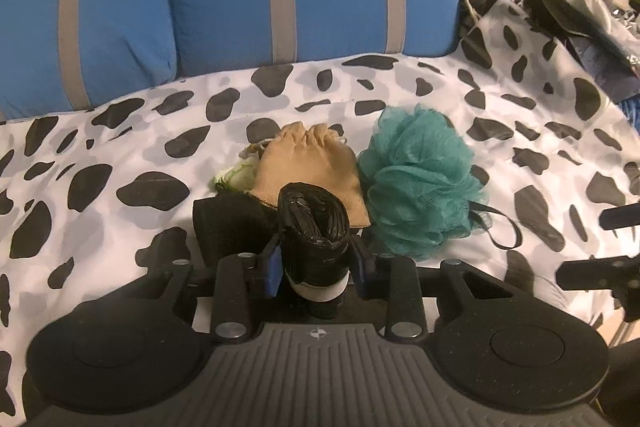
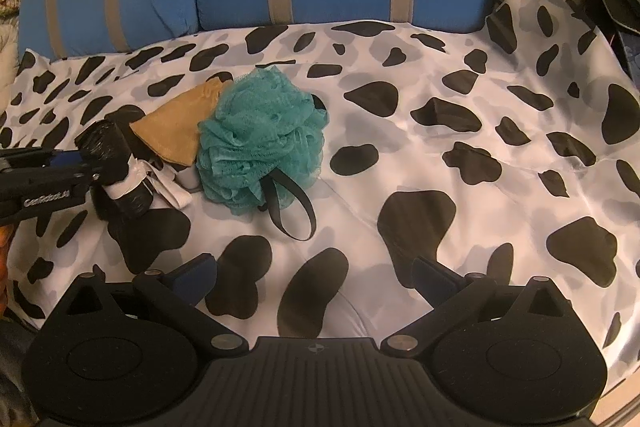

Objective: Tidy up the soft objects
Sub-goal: 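Grasp the black cylinder with left tool while right tool grasps the teal sponge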

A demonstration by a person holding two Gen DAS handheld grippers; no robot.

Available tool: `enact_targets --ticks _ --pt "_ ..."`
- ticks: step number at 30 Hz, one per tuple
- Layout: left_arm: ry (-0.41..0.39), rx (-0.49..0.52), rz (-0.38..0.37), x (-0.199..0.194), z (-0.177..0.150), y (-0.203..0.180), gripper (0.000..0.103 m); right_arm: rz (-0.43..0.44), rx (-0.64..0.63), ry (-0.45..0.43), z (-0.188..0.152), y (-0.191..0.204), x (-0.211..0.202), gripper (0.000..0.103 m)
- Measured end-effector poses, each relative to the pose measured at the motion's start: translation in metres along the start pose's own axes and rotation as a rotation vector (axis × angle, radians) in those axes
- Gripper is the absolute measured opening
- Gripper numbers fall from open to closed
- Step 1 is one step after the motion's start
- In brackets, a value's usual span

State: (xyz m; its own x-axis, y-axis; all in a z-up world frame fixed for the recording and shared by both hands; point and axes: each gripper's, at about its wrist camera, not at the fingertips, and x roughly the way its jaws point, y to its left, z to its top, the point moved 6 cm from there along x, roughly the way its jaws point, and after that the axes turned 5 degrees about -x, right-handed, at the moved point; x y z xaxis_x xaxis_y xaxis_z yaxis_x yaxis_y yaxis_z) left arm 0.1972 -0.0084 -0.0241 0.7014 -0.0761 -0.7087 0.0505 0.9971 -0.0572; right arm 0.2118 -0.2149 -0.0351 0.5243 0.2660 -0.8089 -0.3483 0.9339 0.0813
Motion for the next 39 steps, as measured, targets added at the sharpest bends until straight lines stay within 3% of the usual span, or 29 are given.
enact_targets --ticks 7,21,39 --pt "-0.031 0.011 0.001 -0.024 -0.002 0.003 0.033 0.016 -0.01 -0.034 0.005 0.007 0.0 0.103" --pt "-0.041 -0.159 -0.036 -0.07 -0.01 0.034 0.033 0.046 -0.051 -0.089 0.036 0.025 0.024 0.103" --pt "-0.004 -0.164 -0.072 -0.059 -0.007 0.032 0.033 0.085 -0.094 -0.086 0.08 0.039 0.091 0.103"
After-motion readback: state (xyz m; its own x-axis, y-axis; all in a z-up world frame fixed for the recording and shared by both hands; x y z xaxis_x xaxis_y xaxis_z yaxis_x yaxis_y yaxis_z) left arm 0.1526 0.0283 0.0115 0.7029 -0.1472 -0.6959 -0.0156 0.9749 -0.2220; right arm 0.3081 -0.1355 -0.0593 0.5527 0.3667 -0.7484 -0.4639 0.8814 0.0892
